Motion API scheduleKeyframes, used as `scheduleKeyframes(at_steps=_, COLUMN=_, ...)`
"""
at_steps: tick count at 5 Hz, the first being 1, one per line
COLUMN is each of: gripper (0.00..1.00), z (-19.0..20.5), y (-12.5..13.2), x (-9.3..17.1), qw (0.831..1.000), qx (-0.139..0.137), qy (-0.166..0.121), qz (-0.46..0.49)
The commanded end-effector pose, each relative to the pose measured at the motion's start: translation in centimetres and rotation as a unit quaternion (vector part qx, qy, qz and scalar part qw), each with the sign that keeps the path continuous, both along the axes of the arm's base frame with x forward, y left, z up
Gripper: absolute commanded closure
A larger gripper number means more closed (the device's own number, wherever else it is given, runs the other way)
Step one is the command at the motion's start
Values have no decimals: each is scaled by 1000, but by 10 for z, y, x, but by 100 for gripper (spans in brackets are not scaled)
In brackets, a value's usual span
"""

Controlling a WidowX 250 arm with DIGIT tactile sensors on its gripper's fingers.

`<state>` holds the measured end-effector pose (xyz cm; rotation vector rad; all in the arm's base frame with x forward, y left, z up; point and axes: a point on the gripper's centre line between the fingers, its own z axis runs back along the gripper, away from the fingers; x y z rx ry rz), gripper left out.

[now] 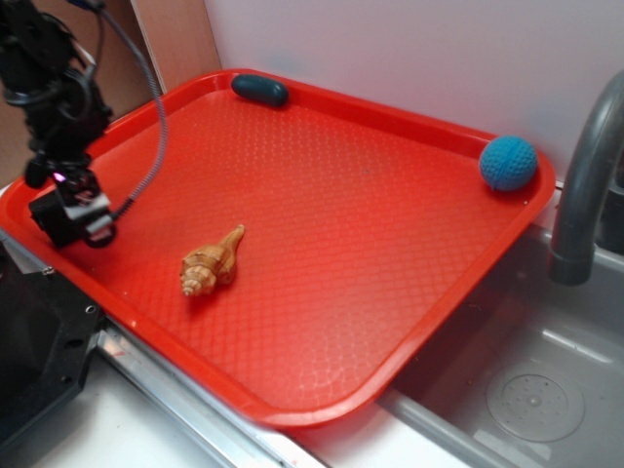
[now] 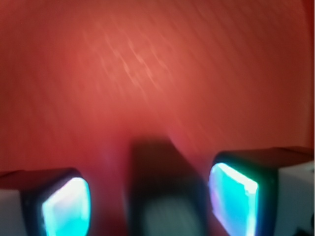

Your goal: Grab the black box.

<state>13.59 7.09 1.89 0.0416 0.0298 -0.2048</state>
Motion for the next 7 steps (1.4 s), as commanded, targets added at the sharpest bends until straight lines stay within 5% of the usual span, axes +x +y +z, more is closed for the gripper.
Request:
scheduleKeyframes(at_steps=1, gripper=100, z=15, y=-6, x=6, qw=1000, qx=16, qy=-7, qz=-6)
scheduleKeyframes(at_steps=2, gripper=100, z=54, y=-12, x=18, qw=999, qx=27, qy=-28, qz=-3)
scheduleKeyframes(at_steps=3, gripper=100, z=106, y=-23, x=49, qw=996, qx=28, qy=-79, qz=7)
scheduleKeyframes(at_steps=4, gripper=100, z=152, y=-31, x=68, qw=989, qx=0, qy=-138, qz=49)
scheduleKeyframes(at_steps=6, gripper=100, z=180, y=-57, x=94, qw=980, qx=-10, qy=-117, qz=163)
scheduleKeyframes(at_steps=7, gripper=100, z=177, y=-60, x=93, qw=979, qx=8, qy=-112, qz=171)
